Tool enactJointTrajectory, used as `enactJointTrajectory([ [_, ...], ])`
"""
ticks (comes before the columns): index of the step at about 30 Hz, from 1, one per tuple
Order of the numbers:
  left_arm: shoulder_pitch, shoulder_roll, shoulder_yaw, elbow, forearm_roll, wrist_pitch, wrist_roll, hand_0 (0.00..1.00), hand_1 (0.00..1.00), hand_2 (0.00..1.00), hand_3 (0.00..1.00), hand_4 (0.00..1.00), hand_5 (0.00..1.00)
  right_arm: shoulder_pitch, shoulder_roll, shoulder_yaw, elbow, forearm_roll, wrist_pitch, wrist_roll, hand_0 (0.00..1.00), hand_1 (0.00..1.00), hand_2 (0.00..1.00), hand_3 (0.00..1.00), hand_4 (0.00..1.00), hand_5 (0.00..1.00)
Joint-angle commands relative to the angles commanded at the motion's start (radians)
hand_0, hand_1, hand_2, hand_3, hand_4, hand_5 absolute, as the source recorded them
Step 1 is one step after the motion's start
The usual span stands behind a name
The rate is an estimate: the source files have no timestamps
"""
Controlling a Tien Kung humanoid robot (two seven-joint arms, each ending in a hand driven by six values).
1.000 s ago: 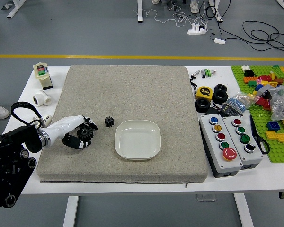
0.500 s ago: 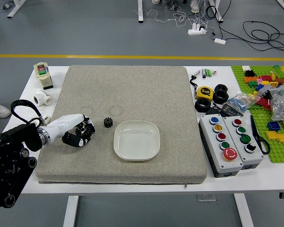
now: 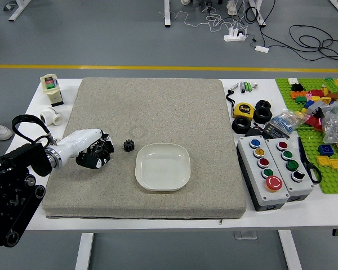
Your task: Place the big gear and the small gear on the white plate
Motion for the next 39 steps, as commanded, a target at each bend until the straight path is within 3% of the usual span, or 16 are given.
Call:
enactJointTrajectory([
  [6,-0.001,0.0,0.009,-0.015,0.0,0.013,-0.005,0.273,0.314,0.399,0.492,0.002,0.002,0.0,0.0,-0.003,0.0,0.005,-0.001,0.0,0.657,0.67,0.746,0.556,0.753,0.613],
  [11,0.001,0.005,0.05,-0.08,0.0,0.027,-0.007,0.273,0.312,0.398,0.489,0.002,0.002,-0.002,0.0,-0.004,0.0,0.006,-0.001,0.0,0.657,0.67,0.746,0.556,0.753,0.612],
  [15,-0.001,0.013,0.127,-0.147,0.0,0.044,-0.009,0.278,0.315,0.4,0.49,0.002,0.002,-0.004,0.001,-0.004,0.0,0.003,0.0,-0.001,0.656,0.67,0.746,0.557,0.754,0.612],
  [19,-0.008,0.017,0.205,-0.18,0.0,0.062,-0.012,0.278,0.315,0.4,0.49,0.002,0.002,-0.006,0.001,-0.005,0.0,0.002,0.0,-0.001,0.656,0.67,0.746,0.557,0.754,0.612],
  [20,-0.011,0.017,0.225,-0.182,0.0,0.067,-0.013,0.302,0.363,0.437,0.532,0.141,0.002,-0.006,0.001,-0.005,0.0,0.002,0.0,-0.001,0.656,0.669,0.746,0.556,0.754,0.611],
  [25,-0.035,0.005,0.315,-0.137,0.0,0.085,-0.014,0.302,0.363,0.437,0.532,0.141,0.002,-0.007,0.001,-0.011,0.0,0.007,-0.001,-0.001,0.656,0.669,0.746,0.556,0.754,0.611],
  [26,-0.038,0.002,0.323,-0.127,0.0,0.091,-0.013,0.34,0.494,0.559,0.777,0.984,0.107,-0.007,0.001,-0.014,0.0,0.01,-0.001,-0.001,0.658,0.67,0.746,0.556,0.754,0.613],
  [31,-0.039,-0.005,0.337,-0.113,0.0,0.113,-0.02,0.34,0.494,0.559,0.777,0.984,0.107,-0.009,0.0,-0.017,0.0,0.015,-0.002,0.0,0.658,0.67,0.746,0.556,0.754,0.613],
  [32,-0.039,-0.006,0.341,-0.113,0.0,0.121,-0.025,0.444,0.629,0.792,0.944,0.998,0.252,-0.009,0.0,-0.017,0.0,0.015,-0.002,0.001,0.658,0.67,0.746,0.557,0.754,0.614],
  [37,-0.042,-0.009,0.346,-0.111,0.0,0.164,-0.034,0.444,0.629,0.792,0.944,0.998,0.252,-0.008,-0.001,-0.017,0.0,0.016,-0.002,0.001,0.658,0.67,0.746,0.557,0.754,0.614],
  [39,-0.043,-0.008,0.343,-0.112,0.0,0.177,-0.038,0.449,0.631,0.812,0.998,0.998,0.288,-0.007,-0.002,-0.018,0.0,0.017,-0.002,0.001,0.658,0.67,0.745,0.557,0.755,0.611],
])
